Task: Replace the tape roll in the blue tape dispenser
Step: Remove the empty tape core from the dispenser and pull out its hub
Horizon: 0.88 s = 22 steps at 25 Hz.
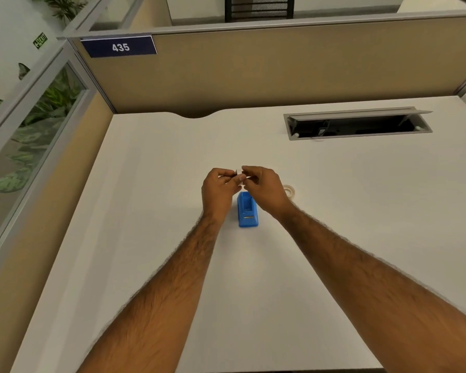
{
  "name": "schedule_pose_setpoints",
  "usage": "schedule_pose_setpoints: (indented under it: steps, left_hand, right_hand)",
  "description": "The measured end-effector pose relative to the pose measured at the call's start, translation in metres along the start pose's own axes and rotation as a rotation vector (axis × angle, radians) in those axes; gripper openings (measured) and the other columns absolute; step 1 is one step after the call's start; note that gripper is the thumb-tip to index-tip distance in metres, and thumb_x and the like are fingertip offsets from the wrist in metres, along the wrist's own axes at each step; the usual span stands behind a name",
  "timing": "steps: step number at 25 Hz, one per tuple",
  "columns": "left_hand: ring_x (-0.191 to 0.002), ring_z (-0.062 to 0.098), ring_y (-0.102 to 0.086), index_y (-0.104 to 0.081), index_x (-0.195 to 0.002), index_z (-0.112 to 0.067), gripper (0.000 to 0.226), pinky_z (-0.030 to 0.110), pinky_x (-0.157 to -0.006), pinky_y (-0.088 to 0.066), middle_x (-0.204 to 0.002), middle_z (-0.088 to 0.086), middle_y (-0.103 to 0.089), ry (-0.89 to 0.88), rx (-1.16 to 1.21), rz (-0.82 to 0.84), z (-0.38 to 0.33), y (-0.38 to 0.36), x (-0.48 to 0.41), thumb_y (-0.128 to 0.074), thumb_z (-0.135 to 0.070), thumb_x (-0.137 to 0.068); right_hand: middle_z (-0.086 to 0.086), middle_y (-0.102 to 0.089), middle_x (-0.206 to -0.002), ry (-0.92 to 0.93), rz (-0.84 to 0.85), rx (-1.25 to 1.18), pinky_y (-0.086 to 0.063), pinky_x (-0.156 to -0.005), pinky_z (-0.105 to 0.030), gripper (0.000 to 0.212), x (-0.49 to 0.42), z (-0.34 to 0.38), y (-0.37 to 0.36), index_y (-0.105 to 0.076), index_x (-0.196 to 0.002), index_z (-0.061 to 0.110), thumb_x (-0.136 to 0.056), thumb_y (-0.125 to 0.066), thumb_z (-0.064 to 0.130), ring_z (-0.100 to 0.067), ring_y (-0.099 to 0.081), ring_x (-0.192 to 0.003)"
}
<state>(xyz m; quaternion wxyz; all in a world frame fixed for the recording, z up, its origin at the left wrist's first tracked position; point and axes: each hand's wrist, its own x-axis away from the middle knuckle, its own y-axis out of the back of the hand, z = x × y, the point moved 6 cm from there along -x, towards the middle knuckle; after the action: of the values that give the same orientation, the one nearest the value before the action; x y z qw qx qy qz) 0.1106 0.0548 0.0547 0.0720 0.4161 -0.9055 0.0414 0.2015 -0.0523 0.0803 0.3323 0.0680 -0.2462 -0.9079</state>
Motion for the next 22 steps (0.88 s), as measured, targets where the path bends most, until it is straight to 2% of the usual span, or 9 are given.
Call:
schedule_pose_setpoints:
  steps: [4, 9, 13, 17, 22]
  left_hand:
    - [-0.085, 0.018, -0.077, -0.067, -0.102, -0.008, 0.026, 0.024, -0.075, -0.060, -0.095, 0.008, -0.076, -0.006, 0.016, 0.003, -0.004, 0.003, 0.000, -0.081, -0.019, -0.082]
    - [-0.087, 0.018, -0.077, -0.068, -0.104, -0.004, 0.025, 0.023, -0.076, -0.060, -0.093, 0.005, -0.077, 0.011, 0.065, 0.015, -0.005, 0.004, -0.003, -0.079, -0.015, -0.084]
    - [-0.089, 0.019, -0.077, -0.070, -0.101, -0.009, 0.020, 0.023, -0.076, -0.060, -0.093, 0.003, -0.078, 0.044, 0.103, -0.020, 0.000, 0.002, -0.005, -0.079, -0.013, -0.084]
    - [-0.088, 0.015, -0.077, -0.072, -0.103, -0.011, 0.021, 0.021, -0.074, -0.059, -0.091, -0.002, -0.079, 0.082, 0.130, -0.041, 0.004, 0.004, -0.008, -0.079, -0.015, -0.084]
    - [-0.092, 0.017, -0.076, -0.069, -0.101, -0.015, 0.017, 0.023, -0.077, -0.059, -0.097, 0.002, -0.077, 0.159, 0.207, -0.009, 0.002, 0.003, -0.011, -0.077, -0.014, -0.085]
  right_hand:
    - [-0.010, -0.071, -0.115, -0.081, -0.052, -0.204, -0.056, -0.092, -0.038, 0.030, 0.000, 0.001, 0.003, -0.066, -0.121, 0.006, -0.093, -0.061, 0.012, -0.021, -0.069, -0.098]
    - [-0.009, -0.073, -0.105, -0.122, -0.097, -0.270, -0.058, -0.087, -0.033, 0.025, -0.001, 0.002, 0.002, -0.071, -0.112, 0.006, -0.088, -0.067, 0.008, -0.018, -0.070, -0.091]
    - [-0.007, -0.074, -0.095, -0.166, -0.141, -0.292, -0.059, -0.084, -0.035, 0.022, -0.005, 0.005, 0.000, -0.073, -0.104, 0.006, -0.083, -0.067, 0.003, -0.018, -0.070, -0.085]
    - [-0.009, -0.073, -0.096, -0.207, -0.153, -0.348, -0.059, -0.084, -0.037, 0.022, -0.006, 0.007, -0.004, -0.073, -0.103, 0.004, -0.083, -0.064, 0.002, -0.021, -0.070, -0.087]
    - [-0.010, -0.074, -0.098, -0.185, -0.148, -0.337, -0.061, -0.079, -0.035, 0.020, -0.006, 0.012, -0.004, -0.072, -0.106, 0.005, -0.088, -0.063, 0.006, -0.022, -0.071, -0.083]
